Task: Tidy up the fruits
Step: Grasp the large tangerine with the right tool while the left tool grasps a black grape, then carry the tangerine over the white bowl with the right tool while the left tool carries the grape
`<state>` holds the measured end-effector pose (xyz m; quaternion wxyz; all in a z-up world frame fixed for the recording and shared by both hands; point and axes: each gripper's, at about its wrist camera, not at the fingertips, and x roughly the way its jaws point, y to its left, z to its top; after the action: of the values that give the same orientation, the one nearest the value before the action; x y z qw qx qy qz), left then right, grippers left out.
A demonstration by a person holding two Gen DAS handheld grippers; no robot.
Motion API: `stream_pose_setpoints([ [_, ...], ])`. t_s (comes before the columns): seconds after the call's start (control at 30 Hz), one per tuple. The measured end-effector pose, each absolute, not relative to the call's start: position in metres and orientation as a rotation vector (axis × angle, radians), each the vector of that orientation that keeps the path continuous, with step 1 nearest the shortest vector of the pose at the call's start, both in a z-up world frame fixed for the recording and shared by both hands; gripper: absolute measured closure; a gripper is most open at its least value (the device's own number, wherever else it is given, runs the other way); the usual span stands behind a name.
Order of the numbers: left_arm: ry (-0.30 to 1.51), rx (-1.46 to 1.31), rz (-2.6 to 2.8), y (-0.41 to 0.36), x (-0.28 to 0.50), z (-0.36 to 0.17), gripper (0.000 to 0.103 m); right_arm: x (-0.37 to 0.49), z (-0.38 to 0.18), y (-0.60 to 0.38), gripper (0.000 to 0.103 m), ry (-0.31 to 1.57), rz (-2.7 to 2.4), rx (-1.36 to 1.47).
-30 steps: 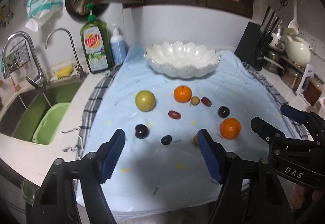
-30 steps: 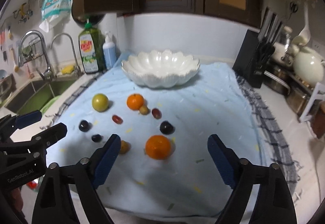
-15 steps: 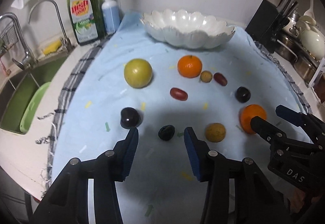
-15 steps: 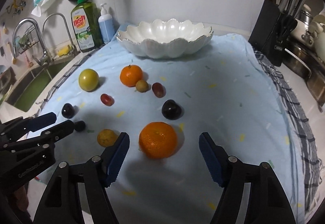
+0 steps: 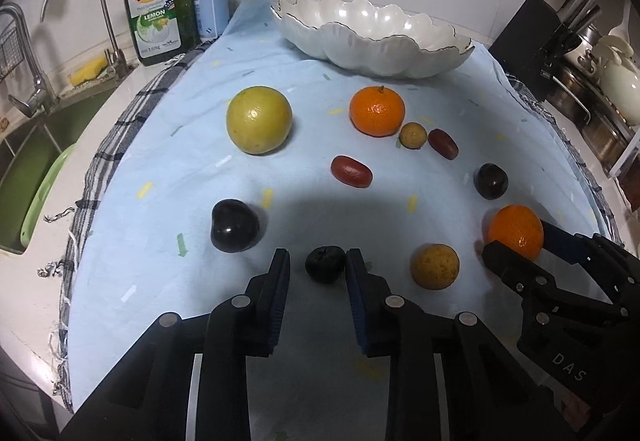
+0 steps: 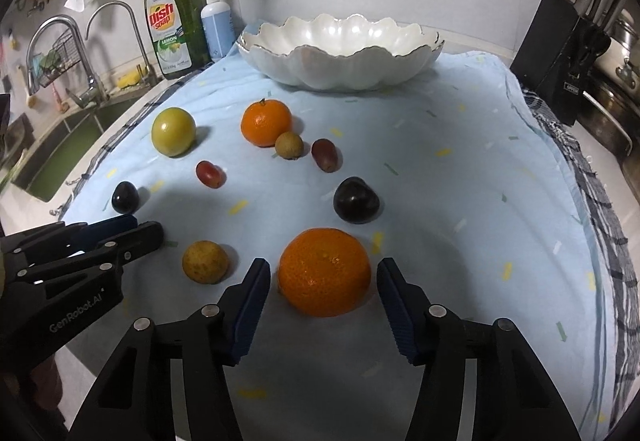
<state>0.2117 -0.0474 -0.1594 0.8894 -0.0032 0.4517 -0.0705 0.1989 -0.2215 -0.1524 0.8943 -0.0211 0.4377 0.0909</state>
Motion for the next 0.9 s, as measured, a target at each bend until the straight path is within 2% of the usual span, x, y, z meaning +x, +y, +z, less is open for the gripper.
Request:
stream_pose_setpoints([
  [0.13,0.941,-0.008,-0.151,-0.048,0.213,-0.161,0.077,0.202,-0.155,-0.221,0.054,0.920,0.194,-0.037],
  [0.2,0.942,-0.008,-0.161,-0.049,0.215,-0.161,0.082,0.202,-0.156,-0.221,0.056,0.922,0.185,-0.042],
  [0.5,0.933,-0.007,-0.186,-0.047,0.214,-0.155,0.084,0.201,-0.150,-0.220,0.058,0.919,0.184,-0.025],
  [0.9,0.812,0.009,-0.229,-0.036,0.219,-0.113,0.084,0.207,-0.115,-0.207,0.058,0.830,0.191,-0.019],
])
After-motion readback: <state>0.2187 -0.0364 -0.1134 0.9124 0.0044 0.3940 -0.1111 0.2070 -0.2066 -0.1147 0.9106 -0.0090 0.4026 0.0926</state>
